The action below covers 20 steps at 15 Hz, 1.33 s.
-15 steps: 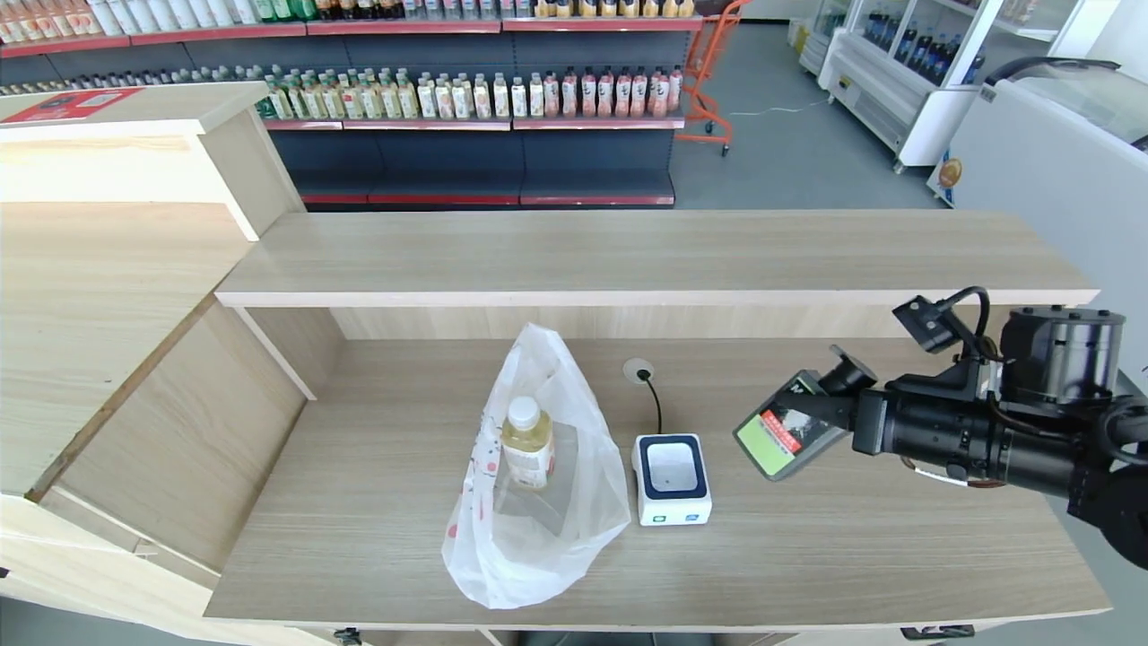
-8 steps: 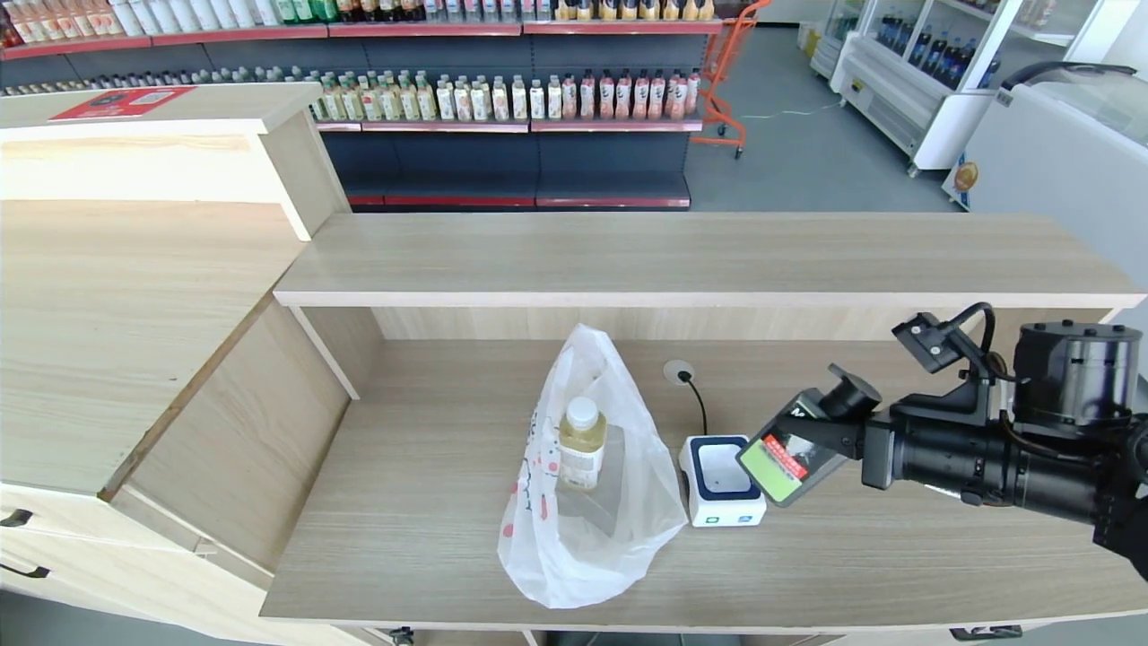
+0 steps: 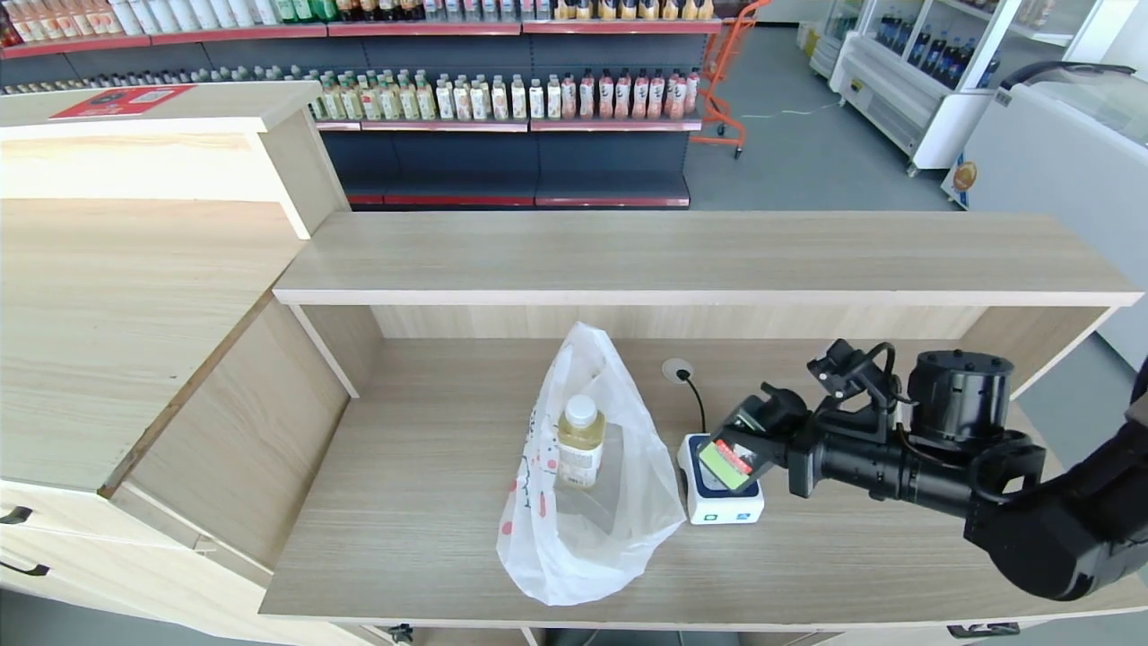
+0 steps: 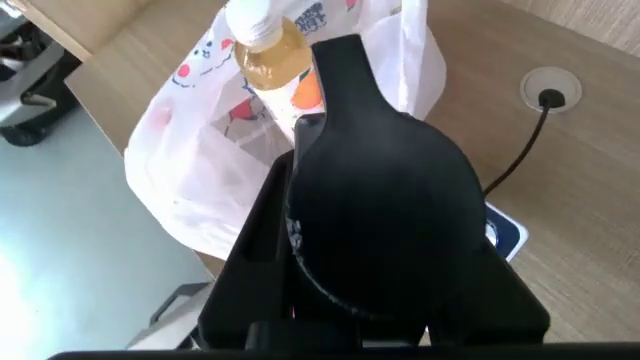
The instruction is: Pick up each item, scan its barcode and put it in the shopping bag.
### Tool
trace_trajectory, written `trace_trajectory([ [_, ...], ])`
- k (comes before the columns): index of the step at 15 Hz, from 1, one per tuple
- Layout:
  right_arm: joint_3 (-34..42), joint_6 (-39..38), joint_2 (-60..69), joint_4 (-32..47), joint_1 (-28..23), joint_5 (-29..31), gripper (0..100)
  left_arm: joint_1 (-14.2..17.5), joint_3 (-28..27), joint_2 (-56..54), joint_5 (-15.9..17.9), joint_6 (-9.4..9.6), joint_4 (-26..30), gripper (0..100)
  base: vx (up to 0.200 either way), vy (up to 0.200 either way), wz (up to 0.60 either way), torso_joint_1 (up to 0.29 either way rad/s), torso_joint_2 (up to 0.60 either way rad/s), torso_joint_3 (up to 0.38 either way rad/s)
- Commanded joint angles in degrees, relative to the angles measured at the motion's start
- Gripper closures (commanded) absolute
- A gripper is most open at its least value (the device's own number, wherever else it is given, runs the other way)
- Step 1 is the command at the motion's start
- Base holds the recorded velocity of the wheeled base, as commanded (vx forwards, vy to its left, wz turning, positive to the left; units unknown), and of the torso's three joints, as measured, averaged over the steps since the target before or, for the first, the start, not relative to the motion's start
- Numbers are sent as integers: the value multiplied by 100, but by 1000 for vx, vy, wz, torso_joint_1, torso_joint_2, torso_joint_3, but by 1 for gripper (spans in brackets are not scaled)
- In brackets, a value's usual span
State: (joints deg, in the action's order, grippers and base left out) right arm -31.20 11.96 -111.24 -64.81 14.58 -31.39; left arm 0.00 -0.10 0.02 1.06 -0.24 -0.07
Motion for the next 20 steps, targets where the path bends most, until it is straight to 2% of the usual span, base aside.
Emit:
trace_trajectory([
  [1,-141,509,-987,-190,203,-7,100,0,1,-2,-1,-2,-1,0,0,0,0,0,0,0],
  [5,-554,773,-1576,-234,669,-16,100,0,1,-2,-1,-2,-1,0,0,0,0,0,0,0],
  [11,-1618,852,-2350,-234,1390,1,100,0,1,-2,-1,-2,-1,0,0,0,0,0,0,0],
  [17,-2391,1687,-3044,-190,1478,10,100,0,1,-2,-1,-2,-1,0,0,0,0,0,0,0],
  [20,-2628,1836,-3255,-226,1504,10,100,0,1,-2,-1,-2,-1,0,0,0,0,0,0,0],
])
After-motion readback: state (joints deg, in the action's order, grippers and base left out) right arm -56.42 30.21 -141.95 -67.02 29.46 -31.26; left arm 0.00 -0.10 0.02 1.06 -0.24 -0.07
